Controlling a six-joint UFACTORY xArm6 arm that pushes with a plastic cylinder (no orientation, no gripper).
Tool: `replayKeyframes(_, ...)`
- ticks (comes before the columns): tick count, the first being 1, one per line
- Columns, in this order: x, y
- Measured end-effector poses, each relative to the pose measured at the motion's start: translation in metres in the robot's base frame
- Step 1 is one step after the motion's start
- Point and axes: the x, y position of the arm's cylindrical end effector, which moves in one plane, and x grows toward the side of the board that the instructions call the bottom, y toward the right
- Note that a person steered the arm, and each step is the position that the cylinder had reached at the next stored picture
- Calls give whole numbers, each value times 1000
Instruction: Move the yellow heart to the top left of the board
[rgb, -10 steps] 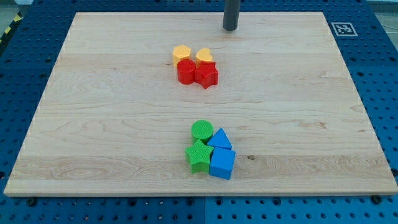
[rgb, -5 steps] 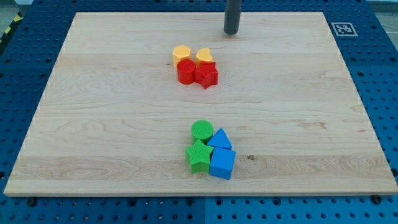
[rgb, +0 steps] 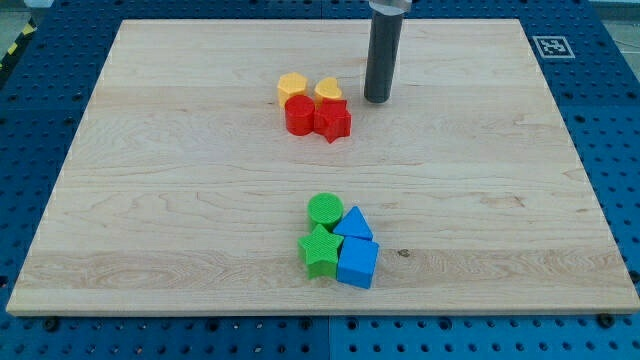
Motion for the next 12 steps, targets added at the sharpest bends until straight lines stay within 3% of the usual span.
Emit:
replayKeyframes(2, -19, -12)
replayKeyframes(4, 27, -21)
replayKeyframes(6, 30, -58)
replayKeyframes(8, -21, -67)
replayKeyframes(10, -30, -23)
replayKeyframes(12, -52, -78)
